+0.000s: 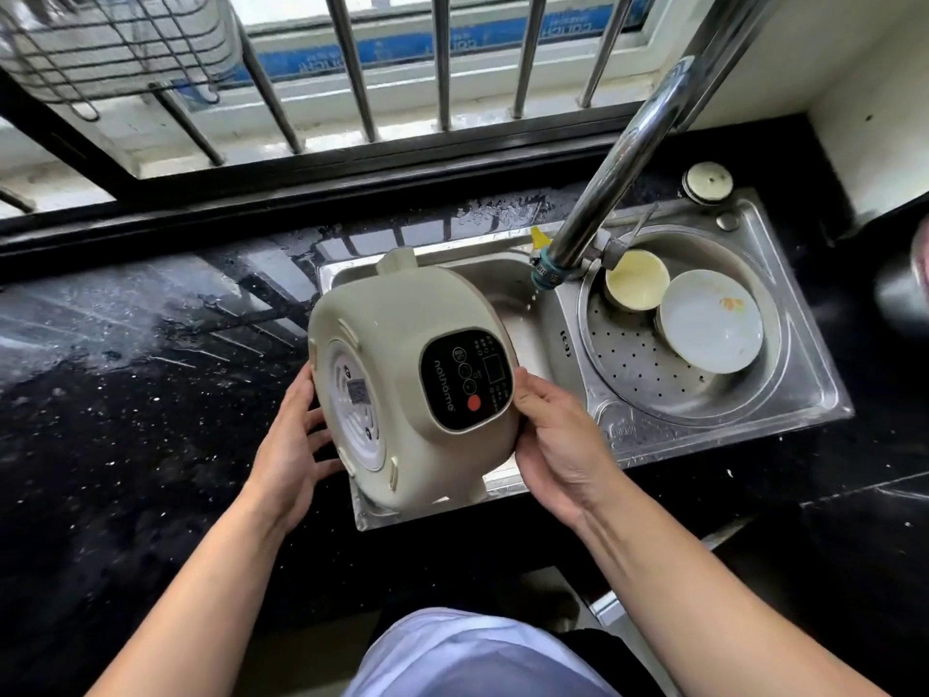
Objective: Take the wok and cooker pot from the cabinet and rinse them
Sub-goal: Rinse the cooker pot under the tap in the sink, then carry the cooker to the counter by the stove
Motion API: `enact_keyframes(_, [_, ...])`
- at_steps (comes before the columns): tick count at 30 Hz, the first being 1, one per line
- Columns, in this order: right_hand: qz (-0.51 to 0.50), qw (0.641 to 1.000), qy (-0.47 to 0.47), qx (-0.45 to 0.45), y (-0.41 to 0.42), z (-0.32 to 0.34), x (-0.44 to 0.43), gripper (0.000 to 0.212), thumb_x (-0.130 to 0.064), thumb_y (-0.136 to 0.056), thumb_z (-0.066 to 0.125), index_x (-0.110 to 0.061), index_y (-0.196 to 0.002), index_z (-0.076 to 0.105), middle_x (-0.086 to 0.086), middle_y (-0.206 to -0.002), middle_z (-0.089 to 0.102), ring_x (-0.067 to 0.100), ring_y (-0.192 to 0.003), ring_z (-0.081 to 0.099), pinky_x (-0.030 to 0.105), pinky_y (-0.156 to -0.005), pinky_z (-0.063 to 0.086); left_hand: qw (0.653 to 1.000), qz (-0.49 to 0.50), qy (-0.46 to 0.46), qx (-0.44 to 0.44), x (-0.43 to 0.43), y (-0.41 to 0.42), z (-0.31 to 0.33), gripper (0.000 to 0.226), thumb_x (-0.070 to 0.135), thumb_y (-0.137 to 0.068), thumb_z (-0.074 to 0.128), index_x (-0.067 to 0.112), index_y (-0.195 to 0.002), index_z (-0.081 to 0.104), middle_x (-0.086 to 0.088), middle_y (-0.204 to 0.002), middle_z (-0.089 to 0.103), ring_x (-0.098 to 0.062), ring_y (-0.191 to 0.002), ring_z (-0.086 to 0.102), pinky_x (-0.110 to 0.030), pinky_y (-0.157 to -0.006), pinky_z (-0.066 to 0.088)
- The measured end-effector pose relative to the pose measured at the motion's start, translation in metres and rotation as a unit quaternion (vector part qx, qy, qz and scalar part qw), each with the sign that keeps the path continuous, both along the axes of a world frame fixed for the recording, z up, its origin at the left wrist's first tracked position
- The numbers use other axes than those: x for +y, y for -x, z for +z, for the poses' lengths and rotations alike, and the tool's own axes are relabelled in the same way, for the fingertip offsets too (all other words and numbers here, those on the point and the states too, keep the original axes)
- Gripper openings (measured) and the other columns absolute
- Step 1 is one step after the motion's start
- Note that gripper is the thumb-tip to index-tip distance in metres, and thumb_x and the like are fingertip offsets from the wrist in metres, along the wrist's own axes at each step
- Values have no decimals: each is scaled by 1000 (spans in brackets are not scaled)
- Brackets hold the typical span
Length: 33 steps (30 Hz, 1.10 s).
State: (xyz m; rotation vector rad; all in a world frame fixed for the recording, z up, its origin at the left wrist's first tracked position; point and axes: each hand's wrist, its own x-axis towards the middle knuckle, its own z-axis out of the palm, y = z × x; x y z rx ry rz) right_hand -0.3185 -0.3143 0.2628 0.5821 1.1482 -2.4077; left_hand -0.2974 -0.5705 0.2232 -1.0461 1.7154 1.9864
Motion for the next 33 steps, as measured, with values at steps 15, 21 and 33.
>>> enact_keyframes(15, [275, 552, -398, 679, -81, 116, -27, 21, -33, -98, 52, -21, -100, 70, -17, -81, 58, 8, -75, 53, 37, -77, 40, 977, 164, -119, 67, -42, -192, 124, 78, 74, -89, 48, 13, -133, 69, -23, -134, 69, -45, -119, 68, -59, -82, 59])
enact_keyframes(21, [359, 343, -342, 798, -143, 131, -94, 36, -33, -107, 17, -39, -93, 50, -19, -66, 56, 2, -75, 47, 27, -86, 36, 972, 230, -41, -35, -26, -305, 138, 32, 41, -63, 82, 21, -87, 80, -27, -95, 76, -33, -78, 71, -35, -66, 52])
enact_keyframes(33, [363, 702, -368, 490, -249, 90, -256, 73, -42, -81, 71, -28, -146, 42, 2, -155, 36, 13, -142, 35, 26, -116, 26, 853, 501, 142, -38, -151, -439, 97, 43, 11, -51, 72, 0, -92, 68, -5, -57, 69, -28, -68, 64, -36, -63, 46])
